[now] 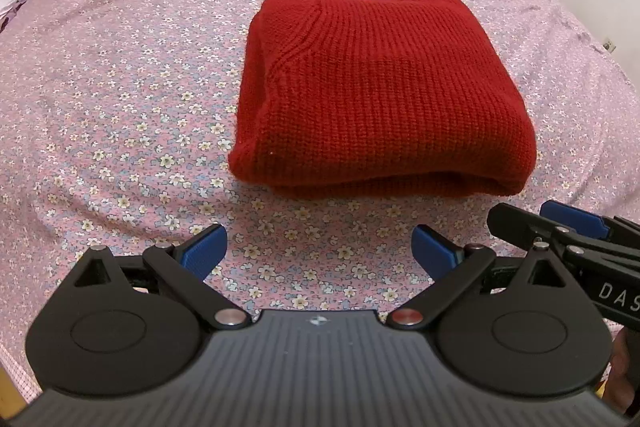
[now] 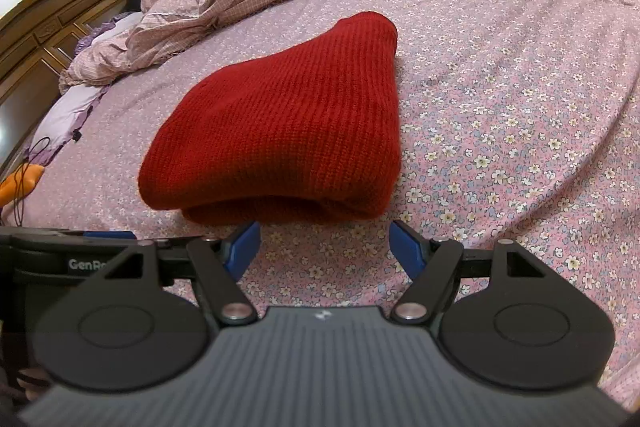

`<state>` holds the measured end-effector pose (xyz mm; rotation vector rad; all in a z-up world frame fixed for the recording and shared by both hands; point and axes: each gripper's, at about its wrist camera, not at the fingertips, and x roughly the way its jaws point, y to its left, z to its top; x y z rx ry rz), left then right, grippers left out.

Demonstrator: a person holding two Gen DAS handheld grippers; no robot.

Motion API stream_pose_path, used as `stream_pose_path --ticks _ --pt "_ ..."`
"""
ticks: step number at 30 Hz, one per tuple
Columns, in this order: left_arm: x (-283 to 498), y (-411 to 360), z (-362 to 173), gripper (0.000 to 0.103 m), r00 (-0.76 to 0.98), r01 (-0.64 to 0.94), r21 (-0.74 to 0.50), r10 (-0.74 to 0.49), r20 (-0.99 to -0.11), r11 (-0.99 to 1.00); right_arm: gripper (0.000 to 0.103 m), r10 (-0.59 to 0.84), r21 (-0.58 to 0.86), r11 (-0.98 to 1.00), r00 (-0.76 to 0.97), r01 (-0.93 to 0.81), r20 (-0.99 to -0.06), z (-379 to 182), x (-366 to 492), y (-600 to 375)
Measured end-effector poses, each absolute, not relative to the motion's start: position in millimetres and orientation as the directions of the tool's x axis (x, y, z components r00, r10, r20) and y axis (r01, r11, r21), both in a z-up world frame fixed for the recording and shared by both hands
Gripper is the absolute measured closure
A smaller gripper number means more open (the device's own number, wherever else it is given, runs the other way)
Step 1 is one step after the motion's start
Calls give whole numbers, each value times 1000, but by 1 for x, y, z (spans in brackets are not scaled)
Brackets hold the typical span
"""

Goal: Fold small clothes

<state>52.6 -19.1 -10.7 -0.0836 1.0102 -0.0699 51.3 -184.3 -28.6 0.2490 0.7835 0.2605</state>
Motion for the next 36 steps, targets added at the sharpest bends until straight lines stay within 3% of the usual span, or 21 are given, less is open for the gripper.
stream_pose_path --ticks 36 --pt "53 -21 -12 3 537 30 -81 -84 -840 996 30 313 305 942 686 -138 -657 -27 53 -183"
